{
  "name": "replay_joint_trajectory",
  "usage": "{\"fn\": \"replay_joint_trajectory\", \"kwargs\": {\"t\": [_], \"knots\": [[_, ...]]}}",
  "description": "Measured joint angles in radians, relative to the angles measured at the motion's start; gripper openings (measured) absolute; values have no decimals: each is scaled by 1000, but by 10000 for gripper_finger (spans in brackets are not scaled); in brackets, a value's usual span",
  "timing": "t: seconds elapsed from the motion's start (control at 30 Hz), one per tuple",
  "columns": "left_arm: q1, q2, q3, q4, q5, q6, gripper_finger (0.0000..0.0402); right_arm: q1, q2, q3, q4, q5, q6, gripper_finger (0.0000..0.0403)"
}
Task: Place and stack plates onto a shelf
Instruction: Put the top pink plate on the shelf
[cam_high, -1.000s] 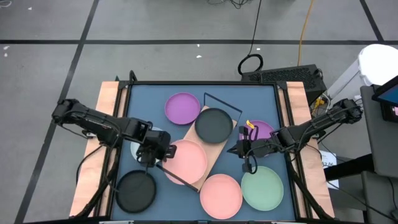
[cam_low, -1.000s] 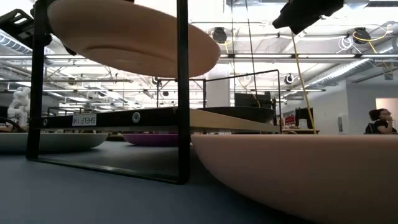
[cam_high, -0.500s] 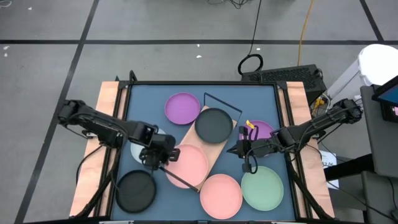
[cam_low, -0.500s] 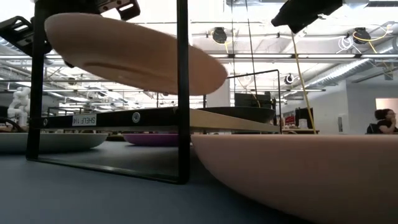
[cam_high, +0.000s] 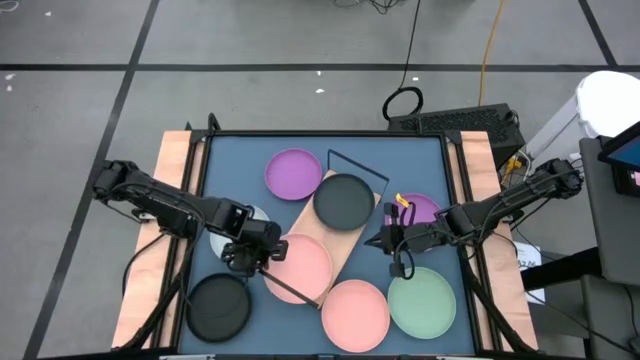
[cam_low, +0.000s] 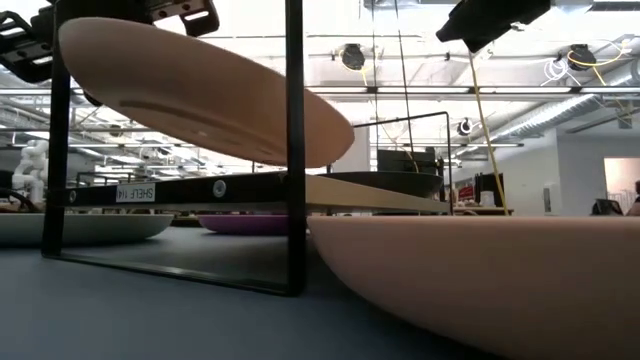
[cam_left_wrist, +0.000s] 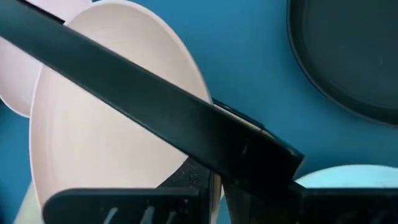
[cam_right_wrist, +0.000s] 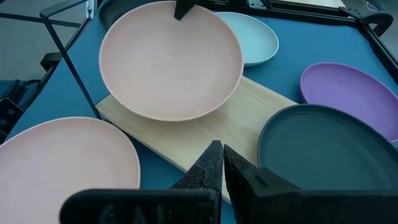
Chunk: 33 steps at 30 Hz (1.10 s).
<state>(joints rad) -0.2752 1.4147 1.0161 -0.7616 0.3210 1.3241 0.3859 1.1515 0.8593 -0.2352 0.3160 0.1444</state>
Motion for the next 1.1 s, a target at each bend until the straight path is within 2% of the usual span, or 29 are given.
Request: {"fn": "replay_joint_trajectory", "kwargs": {"t": [0.17,0.6,1.1], "knots": [[-11,0,0,6,21,-13,24,0,0,0,0,0,0,0],[-40,0,0,36,27,-170,25,0,0,0,0,0,0,0],[-40,7,0,113,-14,-181,71,0,0,0,33,0,-33,0]]}}
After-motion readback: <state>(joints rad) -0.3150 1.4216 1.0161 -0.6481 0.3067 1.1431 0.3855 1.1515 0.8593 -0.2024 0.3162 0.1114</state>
